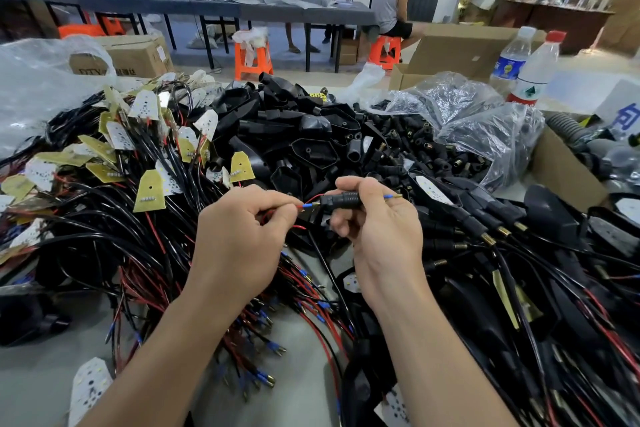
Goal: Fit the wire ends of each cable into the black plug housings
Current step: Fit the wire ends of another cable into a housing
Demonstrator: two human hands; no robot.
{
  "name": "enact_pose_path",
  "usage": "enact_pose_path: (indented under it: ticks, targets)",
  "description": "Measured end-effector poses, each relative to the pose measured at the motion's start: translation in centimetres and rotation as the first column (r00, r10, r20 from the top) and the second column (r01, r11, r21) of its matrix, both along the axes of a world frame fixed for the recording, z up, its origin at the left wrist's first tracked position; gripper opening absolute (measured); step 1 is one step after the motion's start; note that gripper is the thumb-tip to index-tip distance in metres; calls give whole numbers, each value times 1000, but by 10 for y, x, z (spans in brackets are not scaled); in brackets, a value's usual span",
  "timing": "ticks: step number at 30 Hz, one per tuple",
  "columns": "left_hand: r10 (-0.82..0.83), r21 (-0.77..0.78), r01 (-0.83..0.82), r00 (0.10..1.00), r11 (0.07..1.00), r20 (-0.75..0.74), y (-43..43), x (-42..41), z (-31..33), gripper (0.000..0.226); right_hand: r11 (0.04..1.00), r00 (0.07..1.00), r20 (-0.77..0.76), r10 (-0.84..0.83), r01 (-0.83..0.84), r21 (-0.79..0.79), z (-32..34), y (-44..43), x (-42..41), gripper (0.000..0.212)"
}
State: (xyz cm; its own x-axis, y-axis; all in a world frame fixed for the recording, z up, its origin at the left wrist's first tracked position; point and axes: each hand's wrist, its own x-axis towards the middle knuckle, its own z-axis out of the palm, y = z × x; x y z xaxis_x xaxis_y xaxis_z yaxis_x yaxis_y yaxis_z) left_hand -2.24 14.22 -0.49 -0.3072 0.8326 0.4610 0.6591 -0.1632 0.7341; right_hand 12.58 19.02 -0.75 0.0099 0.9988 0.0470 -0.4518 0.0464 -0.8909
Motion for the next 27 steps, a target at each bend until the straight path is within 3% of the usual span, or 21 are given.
enact_pose_path:
  ticks: [3, 11, 18, 22, 27]
  targets:
    - [31, 6, -31, 1000, 1000, 5, 2, -1, -3, 19, 1000, 999, 32, 2, -2, 6, 0, 0, 0, 35]
    - [-101, -17, 103, 990, 995, 94, 2, -3, -1, 36, 999, 989, 147, 11, -18, 43, 1, 1, 3, 35]
    - [-58, -19, 56, 989, 998, -138, 0, -2, -7, 21, 995, 990, 108, 95, -96, 5, -4, 1, 0, 37]
    - [-87, 2, 87, 996, 996, -14, 1, -4, -9, 22, 996, 973, 228, 48, -63, 62, -5, 1, 0, 40]
    - [-60, -25, 62, 995, 998, 75, 2, 3, -8, 23, 994, 975, 205, 80, -93, 50, -3, 0, 0, 39]
